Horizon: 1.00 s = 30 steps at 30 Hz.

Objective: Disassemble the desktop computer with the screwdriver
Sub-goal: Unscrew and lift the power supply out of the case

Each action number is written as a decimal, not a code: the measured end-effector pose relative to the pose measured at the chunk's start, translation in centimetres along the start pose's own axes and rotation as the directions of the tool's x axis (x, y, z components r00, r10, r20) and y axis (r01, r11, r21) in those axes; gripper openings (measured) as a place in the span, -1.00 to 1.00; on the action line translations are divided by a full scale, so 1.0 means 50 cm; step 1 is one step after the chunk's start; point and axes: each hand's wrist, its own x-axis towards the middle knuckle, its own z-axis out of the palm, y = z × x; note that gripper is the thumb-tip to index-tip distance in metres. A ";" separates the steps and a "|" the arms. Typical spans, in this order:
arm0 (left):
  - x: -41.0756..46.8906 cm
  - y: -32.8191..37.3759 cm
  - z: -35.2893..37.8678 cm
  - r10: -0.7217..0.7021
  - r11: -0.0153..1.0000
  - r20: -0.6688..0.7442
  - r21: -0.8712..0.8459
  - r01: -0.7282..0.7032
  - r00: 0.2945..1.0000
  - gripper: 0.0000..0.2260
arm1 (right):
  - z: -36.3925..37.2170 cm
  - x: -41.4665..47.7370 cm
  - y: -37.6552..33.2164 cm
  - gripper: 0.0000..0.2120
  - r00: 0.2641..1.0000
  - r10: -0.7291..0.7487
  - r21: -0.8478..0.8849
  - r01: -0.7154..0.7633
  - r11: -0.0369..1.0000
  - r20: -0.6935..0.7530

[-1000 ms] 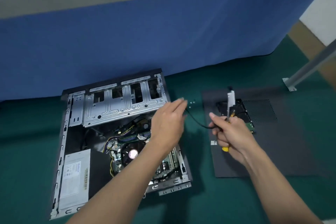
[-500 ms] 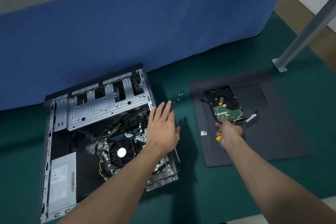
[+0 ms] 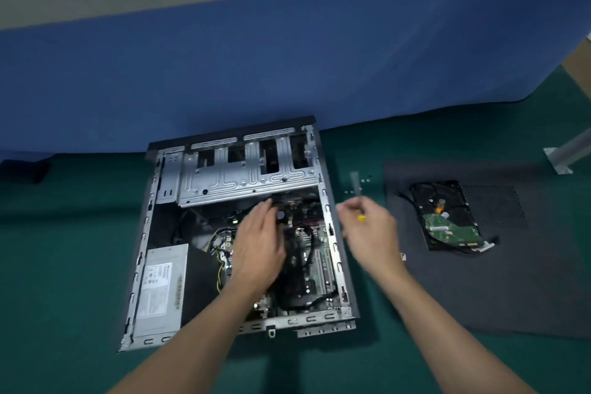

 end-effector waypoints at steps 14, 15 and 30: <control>-0.031 -0.169 0.029 0.025 1.000 0.333 -0.005 -0.025 0.943 -0.46 | 0.278 0.097 -0.029 -0.67 0.892 -0.118 -0.759 0.436 0.484 0.437; -0.031 -0.170 0.031 0.029 1.000 0.320 -0.019 -0.024 0.947 -0.48 | 0.289 0.107 -0.028 -0.63 0.892 -0.095 -0.773 0.431 0.466 0.441; -0.037 -0.162 0.039 0.006 1.000 0.447 0.015 -0.014 0.894 -0.46 | 0.384 0.159 -0.015 -0.67 0.836 -0.031 -0.773 0.520 0.364 0.548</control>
